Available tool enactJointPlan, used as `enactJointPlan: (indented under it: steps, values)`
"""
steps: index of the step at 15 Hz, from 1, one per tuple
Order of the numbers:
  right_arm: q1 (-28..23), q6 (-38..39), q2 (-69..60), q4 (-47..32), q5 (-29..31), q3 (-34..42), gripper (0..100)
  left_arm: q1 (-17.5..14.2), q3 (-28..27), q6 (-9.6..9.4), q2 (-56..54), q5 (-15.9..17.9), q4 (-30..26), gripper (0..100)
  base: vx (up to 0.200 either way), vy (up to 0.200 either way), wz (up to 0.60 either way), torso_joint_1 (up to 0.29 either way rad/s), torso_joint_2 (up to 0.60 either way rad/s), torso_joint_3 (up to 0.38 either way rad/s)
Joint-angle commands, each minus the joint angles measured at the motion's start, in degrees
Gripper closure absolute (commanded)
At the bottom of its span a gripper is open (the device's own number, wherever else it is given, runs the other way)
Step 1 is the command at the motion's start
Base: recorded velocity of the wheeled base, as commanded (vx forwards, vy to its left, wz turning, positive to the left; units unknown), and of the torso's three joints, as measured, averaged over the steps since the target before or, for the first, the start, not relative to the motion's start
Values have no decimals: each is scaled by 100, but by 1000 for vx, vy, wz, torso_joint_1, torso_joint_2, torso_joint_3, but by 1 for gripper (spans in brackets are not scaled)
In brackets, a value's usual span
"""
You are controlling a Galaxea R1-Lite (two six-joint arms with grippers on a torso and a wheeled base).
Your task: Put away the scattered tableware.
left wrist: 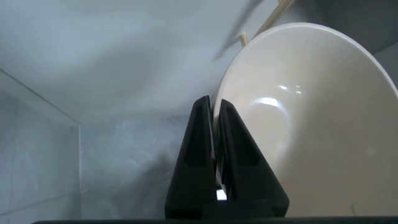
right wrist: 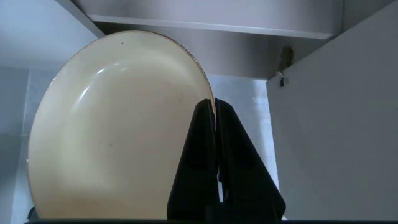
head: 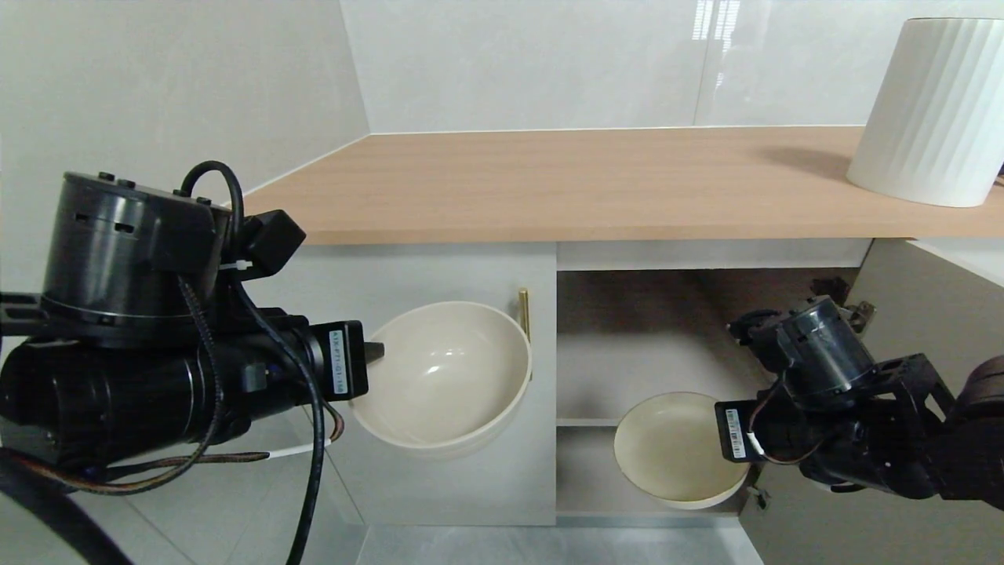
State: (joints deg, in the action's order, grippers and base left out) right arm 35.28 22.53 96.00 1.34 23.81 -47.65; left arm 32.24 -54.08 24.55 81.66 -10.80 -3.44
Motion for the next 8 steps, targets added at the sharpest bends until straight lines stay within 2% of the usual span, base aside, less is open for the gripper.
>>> enactJointPlan:
  steps: [1,3,4,8]
  values:
    - [-4,-12,112,24,-34,-34,100,1,-6,6,-19,-1,1,100,0,0,0,0,0,0]
    - [-425,-205,727,209,-904,-517,100,1,-6,-100,-10,-10,1,100,0,0,0,0,0,0]
    - [-566,-231,1079,217,-1089,-745,100,1,-6,-100,-28,-1,1,100,0,0,0,0,0,0]
    - [-1067,-381,2125,499,-1071,-1449,100,-8,11,-109,-54,-1,89,100,0,0,0,0,0,0]
